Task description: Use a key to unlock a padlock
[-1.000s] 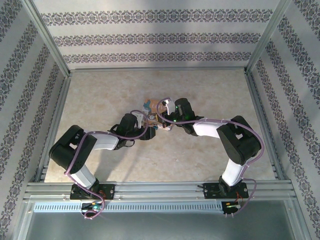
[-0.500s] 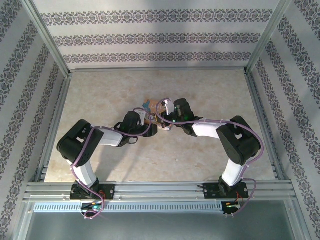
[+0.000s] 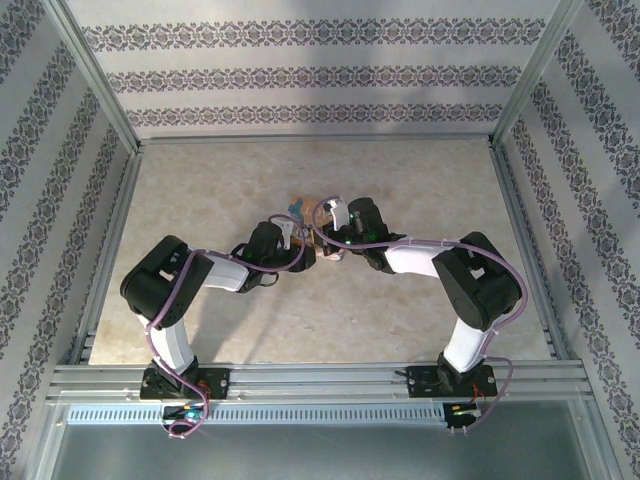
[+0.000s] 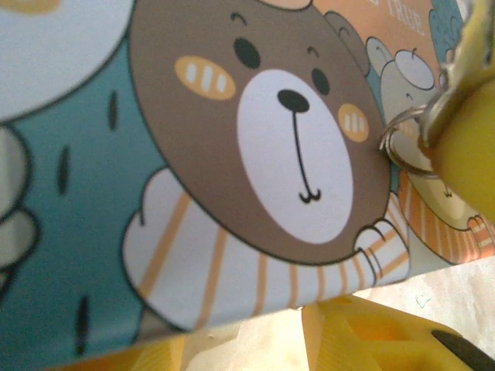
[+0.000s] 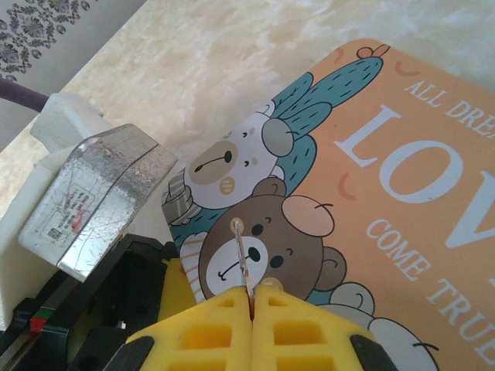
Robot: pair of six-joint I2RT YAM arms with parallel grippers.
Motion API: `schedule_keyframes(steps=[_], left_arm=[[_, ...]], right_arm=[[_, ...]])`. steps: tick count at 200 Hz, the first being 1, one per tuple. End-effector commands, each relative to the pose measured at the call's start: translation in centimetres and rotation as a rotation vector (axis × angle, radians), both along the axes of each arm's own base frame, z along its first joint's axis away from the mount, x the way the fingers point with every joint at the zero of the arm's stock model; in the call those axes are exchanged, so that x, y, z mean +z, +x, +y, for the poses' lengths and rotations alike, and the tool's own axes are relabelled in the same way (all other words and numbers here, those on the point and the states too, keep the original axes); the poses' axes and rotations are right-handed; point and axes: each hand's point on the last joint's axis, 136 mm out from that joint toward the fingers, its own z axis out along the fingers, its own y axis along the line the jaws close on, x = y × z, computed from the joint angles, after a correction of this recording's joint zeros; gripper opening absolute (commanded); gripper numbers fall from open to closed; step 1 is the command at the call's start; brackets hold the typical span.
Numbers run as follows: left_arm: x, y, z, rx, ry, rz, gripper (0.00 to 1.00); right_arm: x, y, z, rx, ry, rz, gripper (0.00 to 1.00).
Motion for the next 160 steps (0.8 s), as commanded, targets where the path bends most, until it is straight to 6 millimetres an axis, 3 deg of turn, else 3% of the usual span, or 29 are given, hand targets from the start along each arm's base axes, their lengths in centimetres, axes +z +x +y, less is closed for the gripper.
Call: schedule_keyframes(steps=[1, 160], left_arm=[[0.65, -0.04, -2.38, -0.041, -0.064, -0.017, 0.43], [0.56, -0.58, -2.34, -0.024, -0.042, -0.022, 0.45]], right_arm=[[-2.99, -2.00, -0.21, 0.011, -0.053, 0.098, 0.00], [-3.04, -1.97, -0.10, -0.001, -0.048, 0.105, 0.00]])
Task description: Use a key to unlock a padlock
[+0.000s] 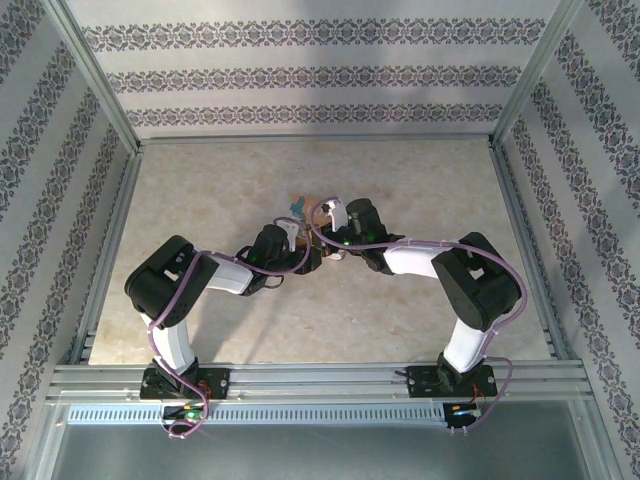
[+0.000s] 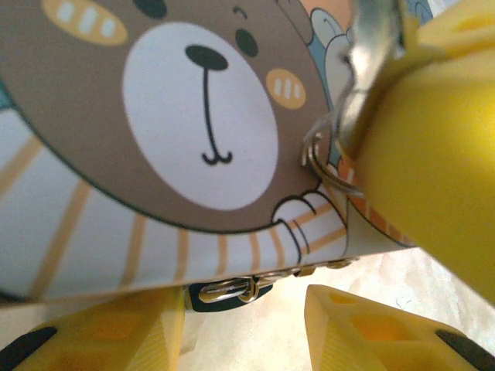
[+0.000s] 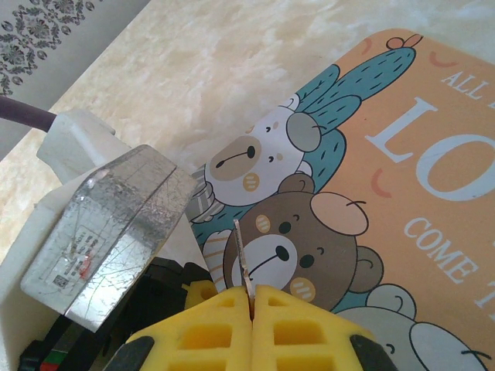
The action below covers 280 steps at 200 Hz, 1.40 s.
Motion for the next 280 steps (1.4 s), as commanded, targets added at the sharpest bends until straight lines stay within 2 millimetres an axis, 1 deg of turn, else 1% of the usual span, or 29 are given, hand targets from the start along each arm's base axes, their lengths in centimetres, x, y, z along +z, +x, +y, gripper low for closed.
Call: schedule_keyframes(steps=[1, 20, 45, 117, 168, 204, 226, 249, 265, 280], left_arm=[[0.3, -0.1, -0.9, -0.009, -0.025, -0.003, 0.45], [0.4, 0.0, -1.2, -0.015, -0.032, -0.001, 0.45], [-0.2, -0.1, -1.3, -0.009, -0.026, 0.011, 0.44], [-0.6, 0.2, -1.5, 0.048, -0.013, 0.018, 0.41], [-0.9, 0.6, -1.0, 0.099, 0.007, 0.030, 0.40], [-0.8, 0.7, -1.1, 0.104, 0.012, 0.028, 0.34], [-0.2, 0.6, -1.1, 0.101, 0.006, 0.014, 0.31], [0.8, 0.5, -1.0, 0.102, 0.003, -0.007, 0.29], [1.4, 0.4, -0.9, 0.100, -0.004, -0.015, 0.29], [2.1, 0.2, -1.0, 0.097, -0.017, -0.015, 0.29]], right_arm=[[-3.1, -1.7, -0.5, 0.001, -0.055, 0.093, 0.00], [-3.0, -1.6, -0.5, -0.002, -0.054, 0.092, 0.00], [-2.9, -1.6, -0.4, -0.001, -0.050, 0.093, 0.00], [-3.0, -1.5, -0.4, -0.012, -0.041, 0.099, 0.00], [-2.9, -1.3, -0.2, -0.016, -0.026, 0.098, 0.00], [-2.8, -1.4, -0.1, -0.018, -0.018, 0.101, 0.00], [-1.5, -1.1, -0.1, -0.020, 0.007, 0.084, 0.00], [1.1, -0.8, -0.1, -0.022, 0.045, 0.045, 0.00], [2.9, -0.7, -0.7, -0.032, 0.064, 0.015, 0.00], [4.3, -0.8, -1.8, -0.052, 0.074, -0.008, 0.00]])
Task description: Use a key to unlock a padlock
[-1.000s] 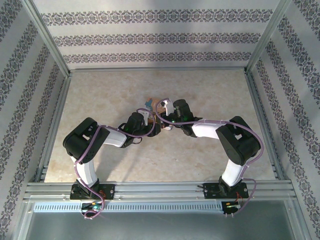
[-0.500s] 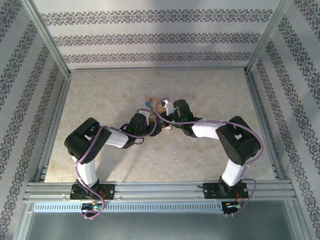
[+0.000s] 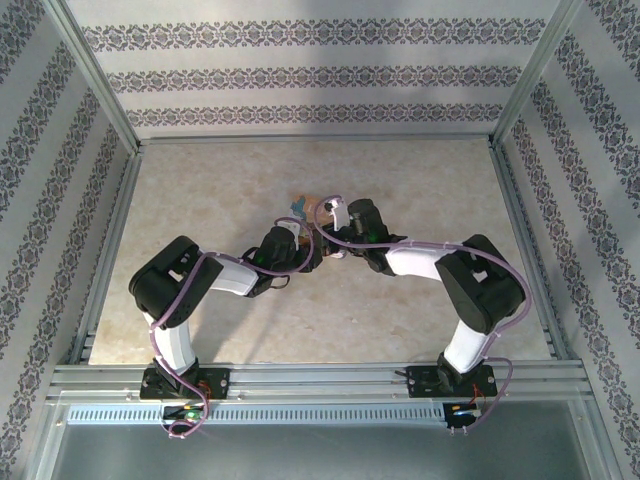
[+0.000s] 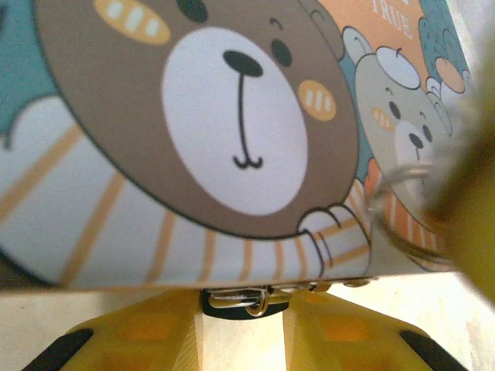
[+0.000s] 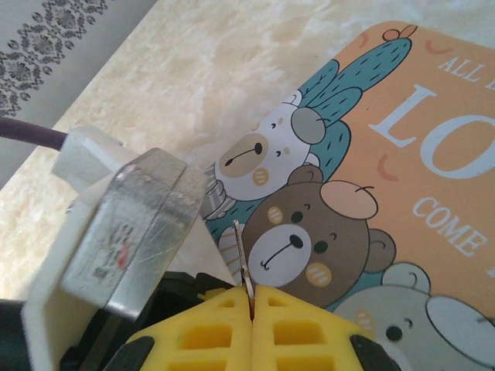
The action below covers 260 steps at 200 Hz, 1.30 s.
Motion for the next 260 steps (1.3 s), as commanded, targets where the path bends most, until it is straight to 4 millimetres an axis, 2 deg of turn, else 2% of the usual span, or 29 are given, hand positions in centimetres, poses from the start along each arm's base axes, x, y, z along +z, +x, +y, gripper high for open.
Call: schedule_keyframes(steps=[1, 19, 50, 87, 123, 148, 180, 260], left_arm=[[2.0, -0.6, -0.7, -0.016, -0.025, -0.028, 0.29], [2.7, -0.9, -0.8, -0.021, -0.047, -0.018, 0.29], [4.1, -1.8, -0.9, -0.029, -0.077, 0.018, 0.30], [4.7, -2.9, -1.2, -0.049, -0.099, 0.109, 0.31], [4.8, -3.6, -1.7, -0.057, -0.139, 0.177, 0.31], [4.6, -3.4, -1.6, -0.049, -0.124, 0.175, 0.31], [4.8, -3.3, -1.5, -0.041, -0.126, 0.175, 0.30], [5.0, -3.1, -1.7, -0.038, -0.135, 0.182, 0.30]], right_arm=[[3.2, -0.4, -1.4, -0.021, 0.039, -0.041, 0.00], [4.2, -1.1, -3.2, -0.048, 0.033, -0.064, 0.00], [4.3, -4.4, -6.1, -0.055, -0.014, -0.081, 0.00], [2.6, -8.8, -7.7, -0.028, -0.072, -0.114, 0.00], [-0.4, -10.9, -8.2, -0.017, -0.143, -0.109, 0.00], [-2.2, -11.3, -7.9, -0.006, -0.174, -0.072, 0.00], [-3.6, -11.2, -7.0, 0.007, -0.195, -0.048, 0.00], [-5.4, -10.3, -4.7, 0.008, -0.247, -0.046, 0.00]])
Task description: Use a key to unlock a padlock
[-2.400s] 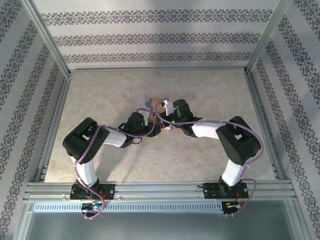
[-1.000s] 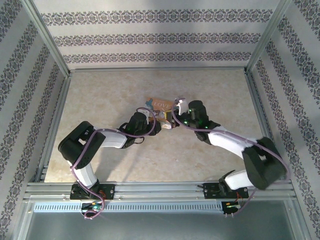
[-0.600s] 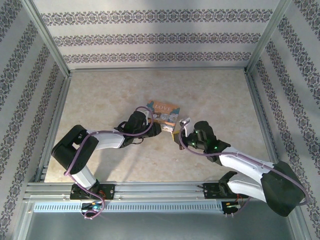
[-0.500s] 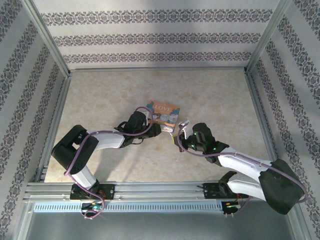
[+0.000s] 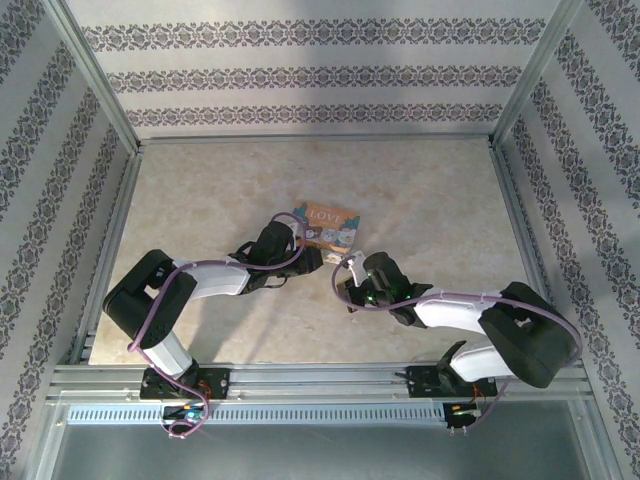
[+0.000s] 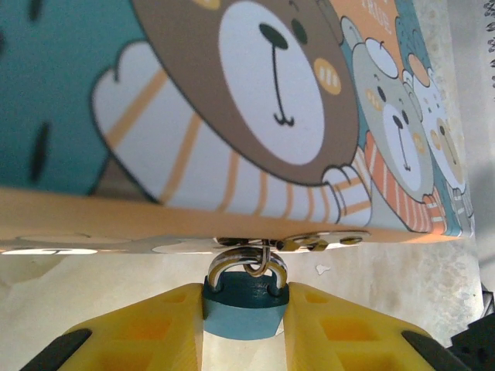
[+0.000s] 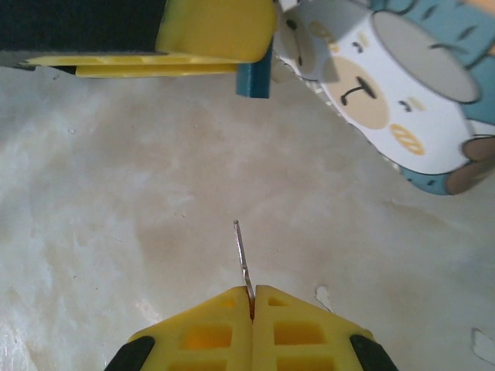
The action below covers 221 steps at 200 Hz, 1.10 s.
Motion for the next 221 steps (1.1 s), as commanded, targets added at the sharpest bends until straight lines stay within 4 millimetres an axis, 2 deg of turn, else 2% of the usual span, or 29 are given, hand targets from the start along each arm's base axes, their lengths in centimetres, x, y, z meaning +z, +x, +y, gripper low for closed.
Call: schedule_keyframes(steps=[1, 158, 221], left_arm=[[2.3, 0.4, -1.2, -0.013, -0.054, -0.027, 0.30], [2.6, 1.1, -1.8, 0.024, -0.091, 0.016, 0.29], [2.6, 1.2, -1.9, 0.029, -0.092, 0.018, 0.28]], right_arm=[[1.3, 1.6, 1.0, -0.027, 0.017, -0.055, 0.00], [1.3, 3.6, 1.4, -0.035, -0.034, -0.153, 0.00], [2.0, 4.2, 1.8, -0.049, -0.004, -0.178, 0.00]])
